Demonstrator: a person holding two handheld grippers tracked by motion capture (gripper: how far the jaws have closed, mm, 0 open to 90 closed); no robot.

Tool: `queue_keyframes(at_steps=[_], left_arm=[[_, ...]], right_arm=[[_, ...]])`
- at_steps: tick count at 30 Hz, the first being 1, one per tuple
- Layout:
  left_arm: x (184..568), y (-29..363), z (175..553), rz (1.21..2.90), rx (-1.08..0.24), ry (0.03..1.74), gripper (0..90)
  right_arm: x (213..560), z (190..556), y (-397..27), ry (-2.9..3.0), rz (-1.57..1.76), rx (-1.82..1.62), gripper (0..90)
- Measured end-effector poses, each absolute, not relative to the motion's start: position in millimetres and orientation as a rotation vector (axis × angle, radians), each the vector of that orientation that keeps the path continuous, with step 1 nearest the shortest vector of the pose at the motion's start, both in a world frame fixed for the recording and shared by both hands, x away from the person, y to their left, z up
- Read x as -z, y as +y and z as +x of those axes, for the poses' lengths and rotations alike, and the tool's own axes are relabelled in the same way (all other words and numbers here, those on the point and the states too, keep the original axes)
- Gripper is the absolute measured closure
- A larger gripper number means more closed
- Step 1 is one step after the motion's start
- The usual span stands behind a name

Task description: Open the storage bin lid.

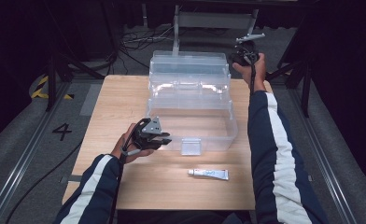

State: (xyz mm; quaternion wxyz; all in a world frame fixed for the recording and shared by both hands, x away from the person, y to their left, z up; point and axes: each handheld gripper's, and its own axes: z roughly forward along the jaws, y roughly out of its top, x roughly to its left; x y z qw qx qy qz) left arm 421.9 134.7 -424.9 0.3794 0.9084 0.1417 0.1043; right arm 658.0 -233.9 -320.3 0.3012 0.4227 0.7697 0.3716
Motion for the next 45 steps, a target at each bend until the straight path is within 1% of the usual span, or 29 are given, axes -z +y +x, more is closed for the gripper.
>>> queue_keyframes(at_steps=[25, 45], left_arm=[[424.6, 134.9, 422.3, 2.337, -0.273, 0.36, 73.3], [424.6, 138.5, 424.5, 2.347, -0.247, 0.346, 74.6]], right_arm=[[308.1, 594.1, -250.3, 2.08, 1.014, -1.043, 71.2], [306.4, 529.7, -256.2, 2.157, 0.868, -1.09, 66.2]])
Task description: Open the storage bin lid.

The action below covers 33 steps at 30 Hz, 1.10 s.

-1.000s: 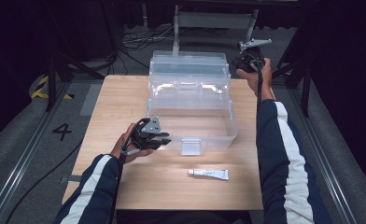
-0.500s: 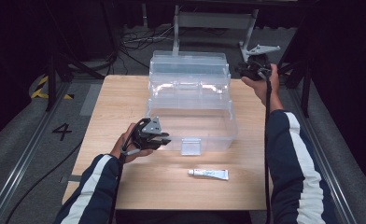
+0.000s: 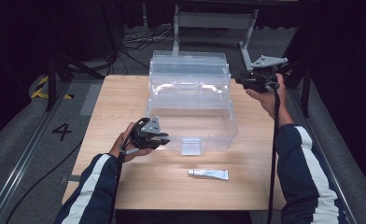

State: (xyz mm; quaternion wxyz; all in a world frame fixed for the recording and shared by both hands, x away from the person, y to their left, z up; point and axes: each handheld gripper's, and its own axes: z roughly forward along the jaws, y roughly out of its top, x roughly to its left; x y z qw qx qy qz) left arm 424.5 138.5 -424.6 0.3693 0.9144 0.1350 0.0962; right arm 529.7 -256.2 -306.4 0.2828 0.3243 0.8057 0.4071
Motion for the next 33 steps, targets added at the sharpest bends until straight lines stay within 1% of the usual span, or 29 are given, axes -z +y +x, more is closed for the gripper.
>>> queue_keyframes(at_steps=[9, 23, 33], left_arm=[[424.5, 139.1, 424.9, 2.347, -0.239, 0.345, 74.7], [422.8, 139.9, 425.8, 2.364, -0.236, 0.332, 76.0], [422.5, 140.2, 426.7, 2.368, -0.232, 0.321, 76.6]], right_arm=[[305.9, 500.6, -264.1, 2.196, 0.816, -1.11, 62.5], [333.4, 440.3, -277.0, 2.298, 0.734, -1.152, 56.7], [351.9, 412.9, -279.6, 2.39, 0.693, -1.124, 55.7]])
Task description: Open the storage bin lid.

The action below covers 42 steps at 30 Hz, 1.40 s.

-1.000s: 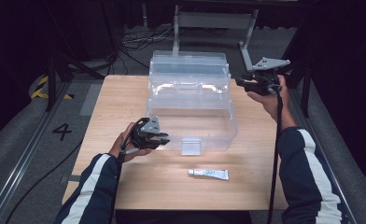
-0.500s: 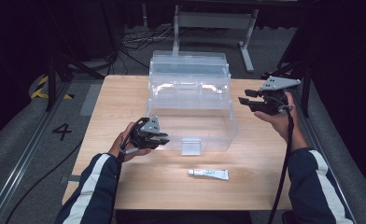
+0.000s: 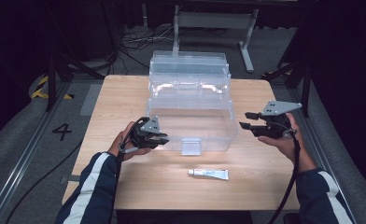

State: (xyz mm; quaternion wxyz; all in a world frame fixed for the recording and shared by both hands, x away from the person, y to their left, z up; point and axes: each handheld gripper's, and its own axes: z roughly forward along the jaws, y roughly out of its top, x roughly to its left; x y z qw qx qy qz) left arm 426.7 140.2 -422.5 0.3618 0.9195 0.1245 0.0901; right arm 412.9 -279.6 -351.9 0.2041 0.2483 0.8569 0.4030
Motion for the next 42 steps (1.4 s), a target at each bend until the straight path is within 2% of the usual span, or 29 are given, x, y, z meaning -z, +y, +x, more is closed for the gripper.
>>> queue_keyframes(at_steps=[12, 17, 23, 42], left_arm=[[422.2, 141.5, 427.7, 2.376, -0.232, 0.307, 76.9], [422.0, 141.7, 427.5, 2.381, -0.234, 0.303, 76.9], [422.0, 142.6, 428.0, 2.381, -0.229, 0.302, 76.9], [421.9, 145.2, 428.0, 2.387, -0.234, 0.315, 75.2]], right_arm=[[378.1, 387.0, -269.9, 2.509, 0.629, -1.103, 55.6], [385.9, 379.5, -258.8, 2.562, 0.586, -1.087, 55.5], [411.6, 367.0, -233.2, 2.697, 0.516, -1.032, 54.8], [455.4, 364.0, -175.9, 2.923, 0.342, -0.844, 52.1]])
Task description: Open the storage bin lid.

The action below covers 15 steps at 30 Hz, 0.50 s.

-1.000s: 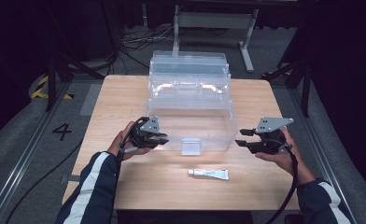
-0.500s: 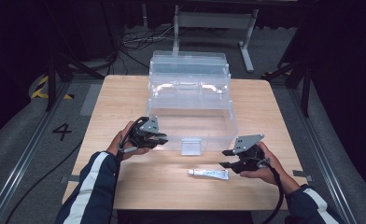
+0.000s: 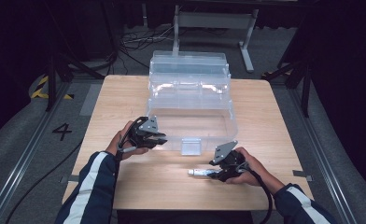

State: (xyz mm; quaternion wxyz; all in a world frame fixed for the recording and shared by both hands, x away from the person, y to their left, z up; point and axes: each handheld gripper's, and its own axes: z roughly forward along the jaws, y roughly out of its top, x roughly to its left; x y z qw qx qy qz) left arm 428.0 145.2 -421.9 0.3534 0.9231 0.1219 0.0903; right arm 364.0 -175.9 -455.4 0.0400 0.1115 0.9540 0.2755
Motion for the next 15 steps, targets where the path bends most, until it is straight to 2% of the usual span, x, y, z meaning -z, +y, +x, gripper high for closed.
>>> queue_keyframes(at_steps=[10, 15], left_arm=[[421.9, 147.3, 427.8, 2.386, -0.242, 0.322, 73.1], [421.7, 147.2, 427.3, 2.388, -0.246, 0.33, 72.6]], right_arm=[[464.1, 370.0, -154.1, 2.987, 0.293, -0.791, 52.5], [463.4, 371.4, -149.4, 3.001, 0.285, -0.787, 61.2]])
